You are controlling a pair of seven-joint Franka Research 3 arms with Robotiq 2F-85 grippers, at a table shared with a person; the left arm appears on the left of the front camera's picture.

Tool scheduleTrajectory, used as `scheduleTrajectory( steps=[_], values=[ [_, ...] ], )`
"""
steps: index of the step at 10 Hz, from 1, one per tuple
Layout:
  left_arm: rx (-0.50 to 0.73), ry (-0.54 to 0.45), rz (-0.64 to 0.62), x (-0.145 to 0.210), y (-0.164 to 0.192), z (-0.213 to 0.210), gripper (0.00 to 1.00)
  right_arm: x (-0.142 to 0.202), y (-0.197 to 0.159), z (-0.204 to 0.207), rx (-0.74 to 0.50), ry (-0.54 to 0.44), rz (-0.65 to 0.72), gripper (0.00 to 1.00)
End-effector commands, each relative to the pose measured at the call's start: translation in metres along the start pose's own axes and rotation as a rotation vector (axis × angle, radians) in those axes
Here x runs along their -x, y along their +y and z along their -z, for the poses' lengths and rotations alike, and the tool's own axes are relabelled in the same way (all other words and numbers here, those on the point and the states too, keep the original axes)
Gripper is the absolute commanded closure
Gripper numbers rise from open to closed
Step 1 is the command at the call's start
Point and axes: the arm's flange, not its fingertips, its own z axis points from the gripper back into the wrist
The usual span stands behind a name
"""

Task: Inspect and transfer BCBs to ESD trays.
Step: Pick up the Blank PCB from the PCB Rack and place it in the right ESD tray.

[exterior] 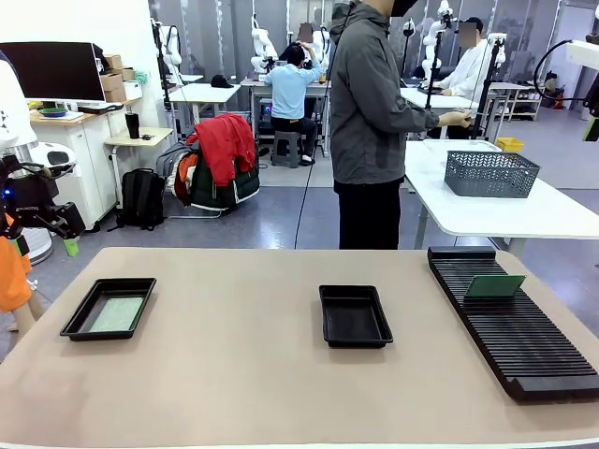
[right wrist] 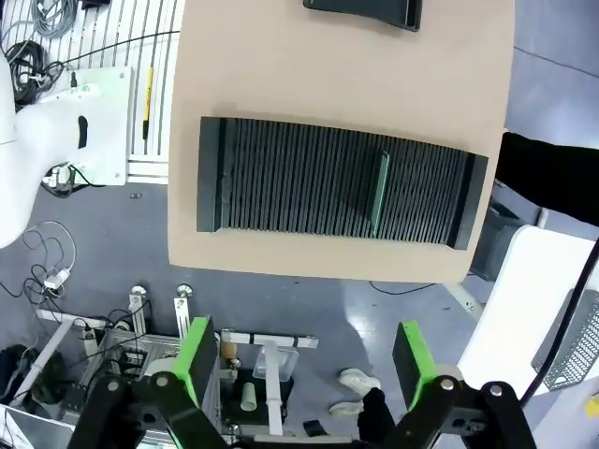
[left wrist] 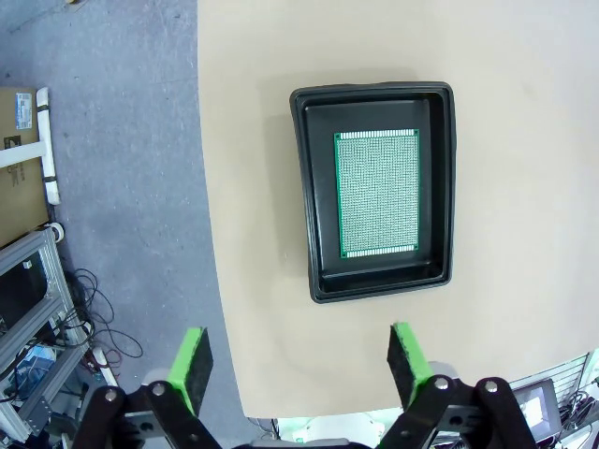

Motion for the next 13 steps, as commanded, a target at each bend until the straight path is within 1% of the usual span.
scheduleTrajectory(
  steps=[1, 10, 12, 13],
  values=[
    [-0.002, -0.006, -0.001, 0.001, 0.0, 0.001, 0.0, -0.002, 0.001, 0.002, -0.006, 0.0, 0.013, 0.0],
    [-0.002, -0.006, -0.001, 0.001, 0.0, 0.001, 0.0, -0.001, 0.0, 0.001, -0.002, 0.0, 0.0, 0.0],
    [-0.002, -0.006, -0.001, 0.001, 0.0, 0.001, 0.0, 0.0, -0.01, 0.028, 0.036, 0.005, -0.012, 0.0],
    [-0.002, -0.006, -0.001, 0.001, 0.0, 0.001, 0.0, 0.006, -0.016, 0.044, 0.051, -0.016, -0.015, 0.0]
  ],
)
